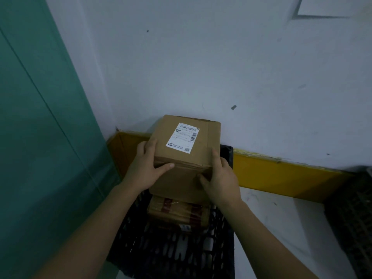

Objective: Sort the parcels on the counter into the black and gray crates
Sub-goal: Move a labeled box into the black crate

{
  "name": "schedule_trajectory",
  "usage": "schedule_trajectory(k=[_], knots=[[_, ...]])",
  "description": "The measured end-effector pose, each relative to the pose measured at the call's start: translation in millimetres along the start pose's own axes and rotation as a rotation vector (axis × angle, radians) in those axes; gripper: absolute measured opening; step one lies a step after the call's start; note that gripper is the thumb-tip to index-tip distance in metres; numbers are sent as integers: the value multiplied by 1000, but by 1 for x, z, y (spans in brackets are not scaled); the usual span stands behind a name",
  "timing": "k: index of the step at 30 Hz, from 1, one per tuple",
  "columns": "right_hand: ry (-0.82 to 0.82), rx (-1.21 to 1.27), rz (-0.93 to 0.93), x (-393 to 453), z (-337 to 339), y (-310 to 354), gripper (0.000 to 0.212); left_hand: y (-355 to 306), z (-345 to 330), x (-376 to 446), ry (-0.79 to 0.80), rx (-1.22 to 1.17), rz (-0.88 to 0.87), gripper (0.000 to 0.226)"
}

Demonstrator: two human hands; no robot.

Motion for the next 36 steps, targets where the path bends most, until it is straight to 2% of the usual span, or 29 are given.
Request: schedule_trajectory(k=[8,14,16,19,22,27,36], knots=[[26,5,2,0,-7,-3,102,0,1,0,-4,170,-82,109],[43,-151,55,1,6,-1,99,-10,10,2,44,520,-87,115],[15,-183,54,-2,14,-1,99,-19,11,2,23,562,-111,117],[-21,-219,40,-13,27,-10,92,-39,6,1,-65,554,-171,112],[20,-303,33,-30,40,-28,92,-65,-6,-3,-134,503,-262,104],[45,-418,-11,-60,77,-65,93,-123,-44,-21,-50,452,-394,101],[4,-422,-222,-149,156,-163,91,-241,-122,-94,102,361,-560,91]])
Point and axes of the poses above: each hand's wrist, its own x-axis towards the middle knuckle, its own z-axis out of the back of the hand, y = z × x, the point moved 3 cm from there along x, towards the middle knuckle, and after that the axes turned 7 degrees about -y, right-handed, at the moved point
